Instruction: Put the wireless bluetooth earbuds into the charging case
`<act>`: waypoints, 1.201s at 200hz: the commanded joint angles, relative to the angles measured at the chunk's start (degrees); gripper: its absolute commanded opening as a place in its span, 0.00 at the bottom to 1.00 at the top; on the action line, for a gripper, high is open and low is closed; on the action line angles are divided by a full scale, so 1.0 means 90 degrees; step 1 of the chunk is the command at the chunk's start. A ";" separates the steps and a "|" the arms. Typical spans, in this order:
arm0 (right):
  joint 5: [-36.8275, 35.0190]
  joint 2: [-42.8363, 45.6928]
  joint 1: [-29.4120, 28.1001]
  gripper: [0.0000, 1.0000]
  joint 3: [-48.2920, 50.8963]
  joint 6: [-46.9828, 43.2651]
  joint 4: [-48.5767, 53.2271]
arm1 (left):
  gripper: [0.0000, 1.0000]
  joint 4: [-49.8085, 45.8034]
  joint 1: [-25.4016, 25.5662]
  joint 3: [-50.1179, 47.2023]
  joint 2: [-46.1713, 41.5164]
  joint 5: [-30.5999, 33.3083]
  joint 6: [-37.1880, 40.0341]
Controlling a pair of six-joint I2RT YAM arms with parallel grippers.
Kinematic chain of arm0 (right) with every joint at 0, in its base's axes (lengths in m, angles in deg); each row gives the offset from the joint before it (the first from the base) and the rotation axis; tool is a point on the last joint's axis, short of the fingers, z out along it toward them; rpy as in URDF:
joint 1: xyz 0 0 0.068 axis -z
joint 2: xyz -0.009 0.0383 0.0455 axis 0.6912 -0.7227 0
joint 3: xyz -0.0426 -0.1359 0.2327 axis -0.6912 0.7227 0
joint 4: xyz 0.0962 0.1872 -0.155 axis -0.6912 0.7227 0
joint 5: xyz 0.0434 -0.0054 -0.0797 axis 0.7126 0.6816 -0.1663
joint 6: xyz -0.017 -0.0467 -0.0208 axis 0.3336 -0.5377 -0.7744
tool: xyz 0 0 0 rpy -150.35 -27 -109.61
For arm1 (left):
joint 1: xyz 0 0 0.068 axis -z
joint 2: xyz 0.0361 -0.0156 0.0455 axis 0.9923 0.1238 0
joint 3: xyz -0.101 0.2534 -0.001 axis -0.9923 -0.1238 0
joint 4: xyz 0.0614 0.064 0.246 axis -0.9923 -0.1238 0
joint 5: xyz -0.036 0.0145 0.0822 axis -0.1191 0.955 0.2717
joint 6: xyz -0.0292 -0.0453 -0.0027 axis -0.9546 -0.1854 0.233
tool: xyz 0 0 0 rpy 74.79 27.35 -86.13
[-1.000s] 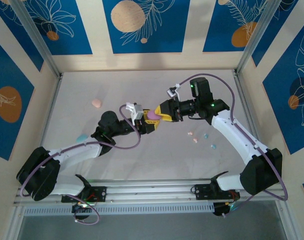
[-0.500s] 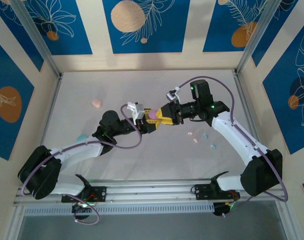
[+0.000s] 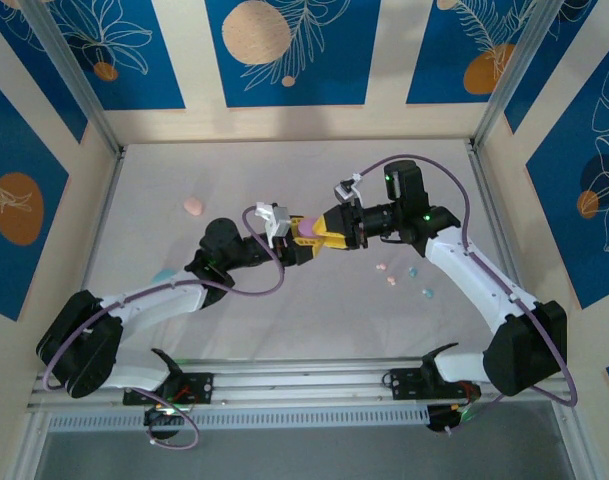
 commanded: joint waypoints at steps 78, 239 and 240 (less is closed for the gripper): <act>-0.0123 0.0057 0.0028 0.23 0.0362 0.1077 -0.0989 | 0.45 -0.0205 0.0057 0.0327 0.0064 -0.0061 0.0236; -0.2112 -0.1631 0.1763 0.18 0.1073 0.0224 -0.1157 | 0.76 -0.3293 0.0033 -0.0060 -0.1596 0.2887 0.0550; -0.2115 -0.1680 0.1770 0.18 0.1062 0.0221 -0.1165 | 0.76 -0.3347 0.0030 -0.0052 -0.1606 0.2921 0.0544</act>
